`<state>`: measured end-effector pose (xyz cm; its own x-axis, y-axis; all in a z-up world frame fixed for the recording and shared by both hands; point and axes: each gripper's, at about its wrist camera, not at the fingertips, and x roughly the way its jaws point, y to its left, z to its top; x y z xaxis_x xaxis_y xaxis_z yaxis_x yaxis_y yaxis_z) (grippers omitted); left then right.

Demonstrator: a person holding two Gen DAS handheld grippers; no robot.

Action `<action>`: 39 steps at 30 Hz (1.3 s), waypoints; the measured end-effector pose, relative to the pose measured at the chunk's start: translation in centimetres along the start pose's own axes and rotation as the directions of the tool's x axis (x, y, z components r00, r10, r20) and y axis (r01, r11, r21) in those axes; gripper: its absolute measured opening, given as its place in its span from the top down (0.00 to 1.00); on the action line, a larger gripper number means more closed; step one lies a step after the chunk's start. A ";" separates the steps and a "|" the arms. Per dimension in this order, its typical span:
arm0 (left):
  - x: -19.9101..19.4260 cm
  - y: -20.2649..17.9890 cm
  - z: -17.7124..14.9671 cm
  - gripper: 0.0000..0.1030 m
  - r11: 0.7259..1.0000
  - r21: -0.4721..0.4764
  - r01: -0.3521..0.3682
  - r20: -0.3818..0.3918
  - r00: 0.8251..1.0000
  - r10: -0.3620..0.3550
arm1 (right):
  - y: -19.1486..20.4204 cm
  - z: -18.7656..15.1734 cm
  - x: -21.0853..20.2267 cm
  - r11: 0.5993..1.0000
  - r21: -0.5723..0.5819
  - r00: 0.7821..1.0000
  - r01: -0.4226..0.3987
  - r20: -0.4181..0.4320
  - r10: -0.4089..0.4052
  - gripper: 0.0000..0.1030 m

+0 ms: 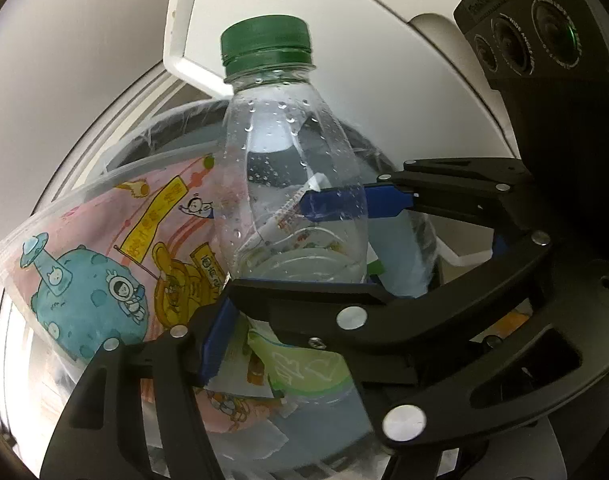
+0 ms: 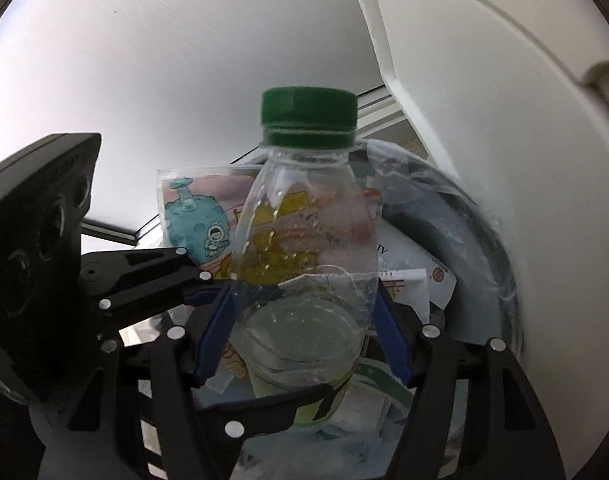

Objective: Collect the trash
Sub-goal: 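Lower the bottle into the bin and open both grippers, then move both tools up to the clear plastic bag on the nightstand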

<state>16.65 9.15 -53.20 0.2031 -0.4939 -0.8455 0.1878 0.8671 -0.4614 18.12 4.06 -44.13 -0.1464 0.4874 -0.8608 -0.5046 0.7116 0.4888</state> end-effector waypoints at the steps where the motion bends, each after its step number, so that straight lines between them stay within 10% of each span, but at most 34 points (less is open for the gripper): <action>1: 0.1 0.1 0.1 0.41 1.000 -0.004 0.003 -0.001 1.000 -0.003 | 0.0 0.3 0.5 1.000 0.002 1.000 -0.001 0.001 0.001 0.39; 11: -0.2 -0.5 0.0 0.34 1.000 0.023 -0.008 0.005 1.000 0.008 | 1.5 -0.2 -0.1 1.000 -0.026 1.000 0.013 0.011 -0.013 0.39; 22: -5.6 -1.7 -1.7 0.11 0.996 0.025 -0.088 0.093 0.992 0.086 | 4.3 -2.0 -5.3 0.993 -0.098 0.993 0.059 0.107 -0.049 0.09; 39: -18.9 -5.0 -5.3 0.06 0.983 0.016 -0.180 0.317 0.934 0.166 | 10.2 -5.6 -15.7 0.937 -0.244 0.920 0.249 0.362 -0.150 0.07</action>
<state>6.82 14.50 -36.39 0.5251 -0.3379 -0.7811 0.1635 0.9408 -0.2971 10.50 0.80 -26.44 0.2493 0.5247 -0.8140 -0.7169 0.6651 0.2092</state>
